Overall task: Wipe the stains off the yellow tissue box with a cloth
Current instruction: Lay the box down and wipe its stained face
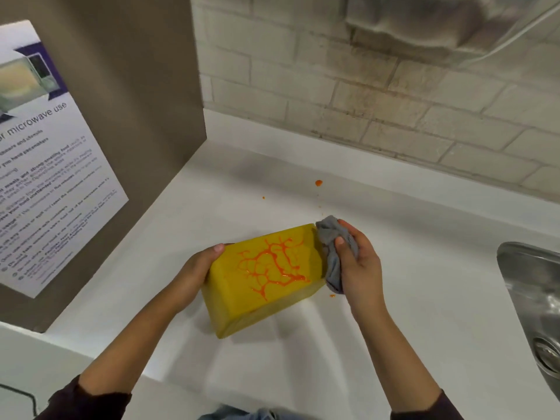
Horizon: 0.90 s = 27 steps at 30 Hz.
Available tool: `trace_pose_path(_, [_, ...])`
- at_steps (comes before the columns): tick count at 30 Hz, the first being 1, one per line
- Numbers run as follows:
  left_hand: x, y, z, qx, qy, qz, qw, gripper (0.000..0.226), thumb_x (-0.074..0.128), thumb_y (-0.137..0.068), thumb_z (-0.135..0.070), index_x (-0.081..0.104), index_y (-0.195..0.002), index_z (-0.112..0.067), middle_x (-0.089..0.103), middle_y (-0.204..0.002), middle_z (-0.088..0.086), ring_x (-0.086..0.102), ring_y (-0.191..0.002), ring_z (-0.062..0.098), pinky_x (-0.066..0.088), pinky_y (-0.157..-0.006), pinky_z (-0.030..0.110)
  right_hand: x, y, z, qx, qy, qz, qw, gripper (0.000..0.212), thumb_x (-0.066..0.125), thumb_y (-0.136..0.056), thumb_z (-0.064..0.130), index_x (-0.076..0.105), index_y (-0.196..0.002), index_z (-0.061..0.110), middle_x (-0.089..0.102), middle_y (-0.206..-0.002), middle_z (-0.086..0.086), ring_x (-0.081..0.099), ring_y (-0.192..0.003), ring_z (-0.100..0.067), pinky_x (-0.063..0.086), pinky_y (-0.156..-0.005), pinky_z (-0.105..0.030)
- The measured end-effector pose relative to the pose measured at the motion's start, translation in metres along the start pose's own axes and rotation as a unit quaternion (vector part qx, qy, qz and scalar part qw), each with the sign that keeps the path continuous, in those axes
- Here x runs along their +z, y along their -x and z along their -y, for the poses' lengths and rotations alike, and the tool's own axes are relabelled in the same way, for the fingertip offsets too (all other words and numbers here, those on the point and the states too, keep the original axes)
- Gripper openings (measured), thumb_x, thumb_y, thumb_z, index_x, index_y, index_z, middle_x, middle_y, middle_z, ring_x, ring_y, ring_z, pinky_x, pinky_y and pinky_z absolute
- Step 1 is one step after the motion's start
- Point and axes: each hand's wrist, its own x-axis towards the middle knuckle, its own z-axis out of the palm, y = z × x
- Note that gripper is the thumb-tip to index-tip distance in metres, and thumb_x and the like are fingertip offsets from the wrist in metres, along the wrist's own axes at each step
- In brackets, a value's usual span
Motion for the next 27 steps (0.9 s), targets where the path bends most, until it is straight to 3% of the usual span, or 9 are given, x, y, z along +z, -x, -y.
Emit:
trace_pose_path(3, [-0.004, -0.004, 0.008, 0.01, 0.02, 0.004, 1.0, 0.035, 0.023, -0.097, -0.029, 0.057, -0.106, -0.031, 0.062, -0.111, 0.005, 0.055, -0.106, 0.023, 0.041, -0.093, 0.034, 0.014, -0.004, -0.004, -0.114, 0.144, 0.033, 0.982, 0.026, 0.052, -0.094, 0.007, 0.06, -0.118, 0.013, 0.062, -0.112, 0.0, 0.057, -0.107, -0.007, 0.044, -0.093, -0.02])
trace_pose_path(6, [-0.008, -0.004, 0.015, 0.025, 0.039, 0.013, 0.999, 0.038, 0.023, -0.097, -0.028, 0.06, -0.097, -0.037, 0.064, -0.103, -0.008, 0.058, -0.1, 0.012, 0.045, -0.08, 0.023, 0.022, 0.001, -0.014, -0.194, 0.269, 0.032, 0.943, 0.027, 0.053, -0.092, 0.013, 0.064, -0.116, 0.01, 0.06, -0.12, -0.009, 0.052, -0.102, -0.023, 0.042, -0.086, -0.031])
trace_pose_path(8, [-0.011, -0.004, 0.02, 0.029, 0.045, 0.02, 0.998, 0.039, 0.023, -0.097, -0.028, 0.061, -0.101, -0.035, 0.065, -0.108, -0.005, 0.058, -0.103, 0.013, 0.045, -0.082, 0.023, 0.026, 0.007, -0.019, -0.226, 0.311, 0.006, 0.923, 0.03, 0.052, -0.089, 0.019, 0.066, -0.114, 0.01, 0.056, -0.117, -0.013, 0.05, -0.096, -0.026, 0.039, -0.084, -0.032])
trace_pose_path(12, [-0.016, -0.005, 0.031, 0.027, 0.067, 0.022, 0.997, 0.04, 0.022, -0.097, -0.027, 0.059, -0.11, -0.029, 0.062, -0.12, 0.009, 0.057, -0.112, 0.024, 0.045, -0.092, 0.033, 0.032, 0.01, -0.021, -0.248, 0.325, 0.015, 0.912, 0.027, 0.051, -0.089, 0.017, 0.068, -0.107, 0.006, 0.058, -0.097, -0.013, 0.055, -0.082, -0.026, 0.045, -0.073, -0.033])
trace_pose_path(16, [-0.018, -0.006, 0.036, 0.038, 0.078, 0.035, 0.996, 0.036, 0.033, -0.088, -0.037, 0.061, -0.11, -0.028, 0.063, -0.119, 0.008, 0.058, -0.111, 0.022, 0.046, -0.091, 0.031, 0.037, 0.002, -0.018, -0.27, 0.341, -0.024, 0.9, 0.014, 0.062, -0.08, 0.011, 0.075, -0.085, 0.008, 0.062, -0.075, -0.009, 0.054, -0.071, -0.028, 0.041, -0.064, -0.034])
trace_pose_path(19, [-0.019, -0.008, 0.039, 0.041, 0.079, 0.042, 0.995, 0.044, 0.032, -0.08, -0.042, 0.063, -0.109, -0.029, 0.067, -0.116, 0.002, 0.061, -0.109, 0.019, 0.049, -0.085, 0.026, 0.038, -0.004, -0.014, -0.291, 0.356, -0.05, 0.887, 0.009, 0.07, -0.074, 0.014, 0.077, -0.079, 0.012, 0.065, -0.077, -0.006, 0.053, -0.078, -0.029, 0.035, -0.07, -0.031])
trace_pose_path(24, [-0.019, -0.007, 0.044, 0.062, 0.077, 0.049, 0.994, 0.039, 0.034, -0.082, -0.046, 0.065, -0.105, -0.037, 0.071, -0.107, -0.011, 0.064, -0.104, 0.009, 0.051, -0.078, 0.016, 0.032, -0.015, -0.01, -0.262, 0.292, 0.066, 0.918, 0.016, 0.069, -0.078, 0.005, 0.074, -0.093, 0.003, 0.062, -0.079, -0.012, 0.059, -0.077, -0.023, 0.042, -0.072, -0.02])
trace_pose_path(27, [-0.02, -0.008, 0.043, 0.071, 0.082, 0.056, 0.993, 0.051, 0.039, -0.072, -0.057, 0.062, -0.11, -0.031, 0.067, -0.114, -0.006, 0.064, -0.105, 0.009, 0.051, -0.078, 0.017, 0.036, -0.018, -0.01, -0.207, 0.288, 0.048, 0.934, 0.011, 0.069, -0.081, 0.003, 0.072, -0.091, 0.007, 0.063, -0.077, -0.006, 0.06, -0.075, -0.021, 0.037, -0.067, -0.012])
